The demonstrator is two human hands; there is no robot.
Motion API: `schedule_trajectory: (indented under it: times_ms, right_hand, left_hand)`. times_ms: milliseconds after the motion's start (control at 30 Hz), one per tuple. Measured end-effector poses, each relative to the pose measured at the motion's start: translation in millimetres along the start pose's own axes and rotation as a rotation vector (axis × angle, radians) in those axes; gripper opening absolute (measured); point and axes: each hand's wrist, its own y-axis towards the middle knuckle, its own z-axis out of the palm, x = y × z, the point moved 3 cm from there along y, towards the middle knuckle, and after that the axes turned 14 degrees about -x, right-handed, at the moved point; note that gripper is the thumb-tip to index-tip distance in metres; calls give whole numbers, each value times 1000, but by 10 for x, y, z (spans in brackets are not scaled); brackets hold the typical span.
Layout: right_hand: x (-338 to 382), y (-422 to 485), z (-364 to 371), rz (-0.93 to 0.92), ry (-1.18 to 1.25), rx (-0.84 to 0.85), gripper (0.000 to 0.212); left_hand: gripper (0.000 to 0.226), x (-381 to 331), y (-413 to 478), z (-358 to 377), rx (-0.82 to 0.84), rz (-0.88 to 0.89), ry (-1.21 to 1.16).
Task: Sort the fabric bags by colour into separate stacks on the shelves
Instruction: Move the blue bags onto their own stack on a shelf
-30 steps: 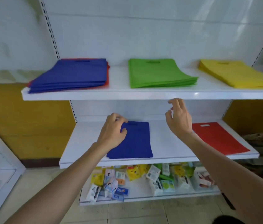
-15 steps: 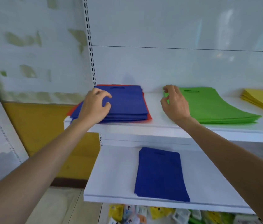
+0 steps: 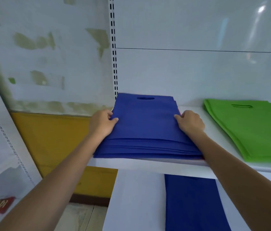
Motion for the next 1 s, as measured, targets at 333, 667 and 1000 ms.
schedule_trajectory:
  times_ms: [333, 667, 1000]
  right_hand:
    - [88, -83, -114, -192, 250, -239, 16]
    - [132, -179, -610, -325, 461, -340, 31]
    - [-1321, -759, -1641, -231, 244, -381, 42]
  left_hand:
    - [15, -34, -95, -95, -258, 114, -65]
    - [13, -177, -185, -335, -353, 357, -150]
    - [22, -1067, -1245, -125, -205, 670, -299]
